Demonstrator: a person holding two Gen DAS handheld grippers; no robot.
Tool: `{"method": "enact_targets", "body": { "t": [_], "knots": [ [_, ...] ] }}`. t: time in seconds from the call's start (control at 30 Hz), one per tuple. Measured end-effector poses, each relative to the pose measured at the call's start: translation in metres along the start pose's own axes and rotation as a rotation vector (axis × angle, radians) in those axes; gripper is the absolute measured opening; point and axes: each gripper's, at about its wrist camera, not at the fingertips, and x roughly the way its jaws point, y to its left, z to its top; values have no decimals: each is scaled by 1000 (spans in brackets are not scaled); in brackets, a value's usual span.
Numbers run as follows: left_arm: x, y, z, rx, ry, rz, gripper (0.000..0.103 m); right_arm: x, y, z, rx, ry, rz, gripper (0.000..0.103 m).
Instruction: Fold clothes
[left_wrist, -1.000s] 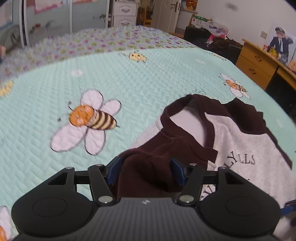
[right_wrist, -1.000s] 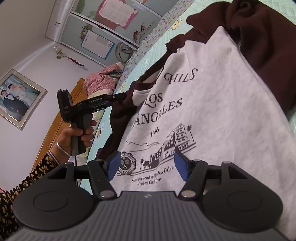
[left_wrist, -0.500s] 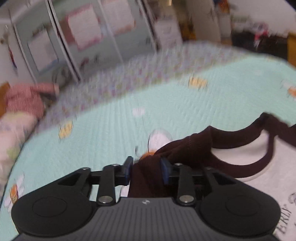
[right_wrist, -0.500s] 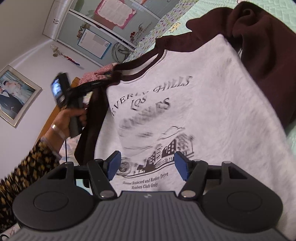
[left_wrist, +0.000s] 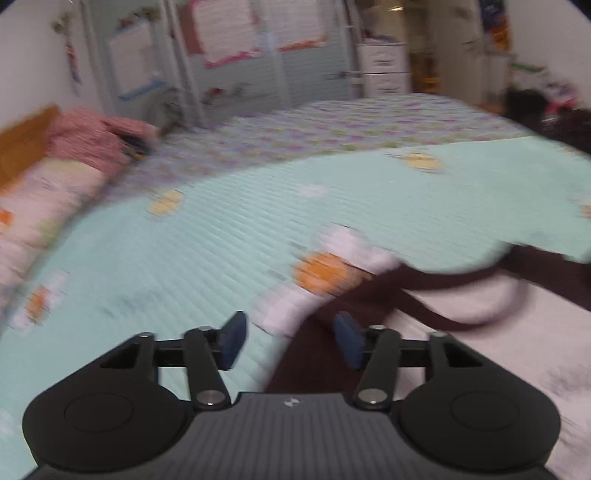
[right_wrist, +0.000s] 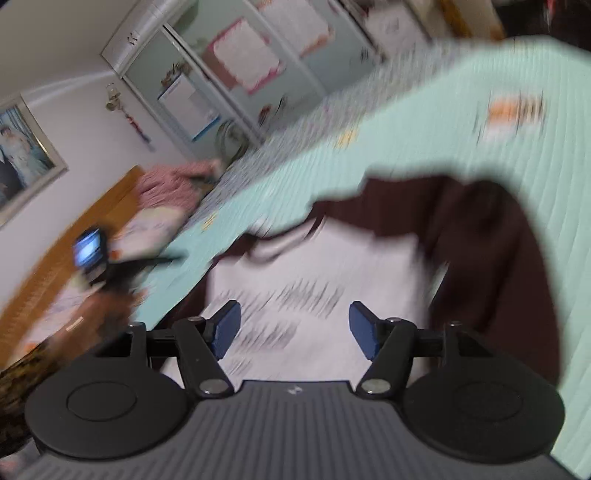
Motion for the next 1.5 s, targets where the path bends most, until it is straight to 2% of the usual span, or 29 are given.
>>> {"method": "enact_targets", "body": {
  "t": [0.1,0.2,0.33,0.43,0.57,0.6,0.63,0.67,0.73,0.83,0.87,0.9,1.0,1.17,1.23,1.27,1.33,1.37,1.43,1.5],
  "knots": [
    [-15,-22,-41,11,83,-123,63,19,-15,33,-128,-50,-180,73],
    [-12,-39,-78,31,152,-167,63,48,-27,57,-168,-30,-243,73],
    [-9,-43,-98,20,121,-143,67,96,-7,77,-282,50,-203,75],
    [-7,-43,-103,-9,98,-135,71,142,7,87,-375,106,-250,82],
    [-5,-43,-107,-7,58,-132,73,191,-7,96,-352,202,-297,82],
    [-4,-44,-107,-3,52,-130,73,199,-13,94,-336,236,-304,70],
    [-4,-44,-108,1,47,-128,74,203,-17,90,-335,267,-311,18],
    [-3,-45,-108,3,46,-126,74,202,-20,86,-333,290,-319,12],
    [-3,-45,-108,5,46,-127,74,184,-21,84,-336,231,-339,11],
    [-2,-43,-109,5,46,-131,75,156,-20,87,-375,99,-410,14],
    [-2,-43,-109,6,47,-132,76,155,-20,87,-404,77,-451,14],
    [-1,-44,-108,9,49,-129,76,162,-23,84,-438,98,-491,17],
    [0,-44,-106,11,59,-128,76,190,-39,74,-354,226,-477,21],
    [0,-42,-104,16,76,-139,77,168,-58,78,-144,162,-408,30],
    [-1,-41,-100,17,96,-150,76,155,-65,82,-56,120,-386,44],
    [-2,-40,-97,17,107,-159,75,145,-63,86,-25,79,-378,47],
    [-7,-37,-91,0,123,-202,71,129,-54,95,-7,-11,-360,56],
    [-12,-33,-87,-18,116,-248,67,123,-47,99,-24,-54,-349,58],
    [-26,-24,-76,-58,62,-347,66,126,-32,106,-112,-91,-349,67],
    [-38,-16,-60,-86,-13,-393,67,130,-17,114,-206,-121,-353,70]
  ]
}}
